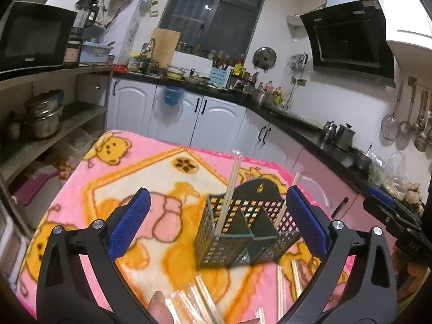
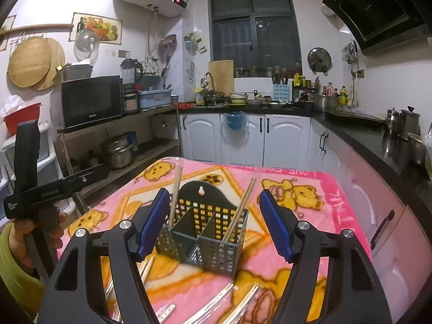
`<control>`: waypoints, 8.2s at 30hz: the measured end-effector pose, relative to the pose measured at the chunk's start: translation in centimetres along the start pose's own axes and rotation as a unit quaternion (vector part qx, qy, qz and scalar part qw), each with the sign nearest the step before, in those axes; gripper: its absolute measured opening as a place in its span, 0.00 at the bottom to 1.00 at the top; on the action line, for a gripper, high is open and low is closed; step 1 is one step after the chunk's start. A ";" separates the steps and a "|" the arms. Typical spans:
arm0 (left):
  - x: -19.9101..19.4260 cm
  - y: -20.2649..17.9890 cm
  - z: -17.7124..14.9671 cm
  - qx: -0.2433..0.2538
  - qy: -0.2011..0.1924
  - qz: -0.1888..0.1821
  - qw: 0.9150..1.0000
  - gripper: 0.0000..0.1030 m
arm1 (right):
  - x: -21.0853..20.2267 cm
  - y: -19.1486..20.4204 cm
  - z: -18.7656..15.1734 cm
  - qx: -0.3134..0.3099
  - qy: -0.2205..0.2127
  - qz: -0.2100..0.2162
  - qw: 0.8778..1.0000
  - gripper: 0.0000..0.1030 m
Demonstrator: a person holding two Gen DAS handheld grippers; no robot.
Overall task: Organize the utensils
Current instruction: 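Withdraw both open tools from the caddy toward the remaining chopsticks, then close the right tool on a wrapped chopstick pair while the left tool grasps another, then lift both held chopstick pairs and carry them above the green caddy, then open both tools to release the chopsticks into the caddy, then withdraw both open tools from the caddy toward the wrapped chopsticks on the blanket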
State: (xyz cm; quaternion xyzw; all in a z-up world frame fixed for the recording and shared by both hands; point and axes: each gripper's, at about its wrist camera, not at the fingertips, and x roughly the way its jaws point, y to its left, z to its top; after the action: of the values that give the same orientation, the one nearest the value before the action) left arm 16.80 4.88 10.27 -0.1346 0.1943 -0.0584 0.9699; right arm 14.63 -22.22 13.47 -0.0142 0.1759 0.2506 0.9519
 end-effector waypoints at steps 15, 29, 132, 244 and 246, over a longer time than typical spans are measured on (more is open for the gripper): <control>-1.5 1.8 -3.4 -0.014 0.038 0.042 0.998 0.90 | -0.3 2.5 -3.3 -0.014 0.045 0.038 0.998 0.65; -2.6 3.1 -5.9 -0.012 0.058 0.075 0.995 0.90 | -0.1 5.6 -6.2 -0.025 0.085 0.075 0.993 0.65; 1.1 -2.9 4.6 -0.022 0.028 -0.037 0.999 0.03 | 0.7 3.4 2.1 0.036 0.003 0.104 0.994 0.05; 7.0 -3.7 2.2 0.024 0.039 -0.048 0.998 0.83 | 4.4 -2.9 1.0 0.056 -0.014 -0.020 0.998 0.67; 6.6 -3.6 2.1 0.022 0.038 -0.047 0.998 0.88 | 4.0 -2.8 0.7 0.054 -0.014 -0.024 0.998 0.74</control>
State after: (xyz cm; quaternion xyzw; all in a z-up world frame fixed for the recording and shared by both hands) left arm 23.50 0.84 10.75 -0.1201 0.2236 -0.1129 0.9606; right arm 19.43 -22.69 12.56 0.0368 0.1758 0.2175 0.9594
